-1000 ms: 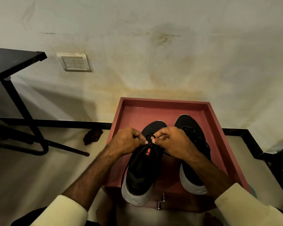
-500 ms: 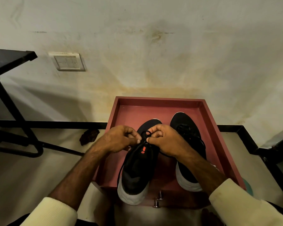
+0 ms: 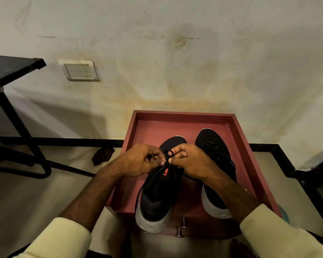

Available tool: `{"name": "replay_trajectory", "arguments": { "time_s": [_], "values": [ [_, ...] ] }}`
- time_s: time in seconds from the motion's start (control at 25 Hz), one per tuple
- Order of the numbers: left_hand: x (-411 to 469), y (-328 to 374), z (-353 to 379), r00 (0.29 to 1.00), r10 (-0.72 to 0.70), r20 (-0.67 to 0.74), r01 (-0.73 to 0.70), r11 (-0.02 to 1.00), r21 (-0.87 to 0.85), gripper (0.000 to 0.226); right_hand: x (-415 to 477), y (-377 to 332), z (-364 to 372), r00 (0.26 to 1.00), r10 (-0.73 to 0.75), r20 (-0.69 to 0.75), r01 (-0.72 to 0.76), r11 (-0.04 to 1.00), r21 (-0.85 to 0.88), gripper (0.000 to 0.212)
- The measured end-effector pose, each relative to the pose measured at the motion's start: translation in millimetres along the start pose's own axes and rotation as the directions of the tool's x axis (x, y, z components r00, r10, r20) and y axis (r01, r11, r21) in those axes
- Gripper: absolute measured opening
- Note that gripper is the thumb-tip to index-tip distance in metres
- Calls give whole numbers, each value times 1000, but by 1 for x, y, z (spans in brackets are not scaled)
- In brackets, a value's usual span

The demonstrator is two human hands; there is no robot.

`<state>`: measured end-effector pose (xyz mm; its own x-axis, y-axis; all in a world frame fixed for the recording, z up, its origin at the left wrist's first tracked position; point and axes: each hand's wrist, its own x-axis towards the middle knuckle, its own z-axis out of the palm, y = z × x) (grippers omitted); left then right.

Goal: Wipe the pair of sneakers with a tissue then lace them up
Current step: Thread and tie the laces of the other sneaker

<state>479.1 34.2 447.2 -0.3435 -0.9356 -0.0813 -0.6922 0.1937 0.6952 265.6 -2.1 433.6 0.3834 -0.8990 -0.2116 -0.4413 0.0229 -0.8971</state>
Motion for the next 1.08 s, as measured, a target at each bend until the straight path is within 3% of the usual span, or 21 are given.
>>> {"name": "replay_trajectory", "arguments": {
  "time_s": [0.28,0.48,0.76,0.88,1.08],
  "values": [
    [-2,-4,-1,998,17,-60,-20,999,-50,4,-3,-1,-1,999,-33,5,33,997,-75,16],
    [-6,-2,-9,999,31,-30,-33,995,-93,6,-4,-3,-2,998,-46,51,51,994,-94,24],
    [-5,-4,-11,1000,-16,-5,15,997,-72,6,-14,-4,-10,991,-132,16,129,927,-352,19],
    [-3,-1,-11,997,-74,-18,71,987,-142,7,-14,-4,-11,993,-104,-56,82,949,-303,19],
    [-1,-7,-6,980,-198,-19,195,976,-98,14,-12,-2,-11,992,-76,-103,50,969,-242,8]
  ]
}}
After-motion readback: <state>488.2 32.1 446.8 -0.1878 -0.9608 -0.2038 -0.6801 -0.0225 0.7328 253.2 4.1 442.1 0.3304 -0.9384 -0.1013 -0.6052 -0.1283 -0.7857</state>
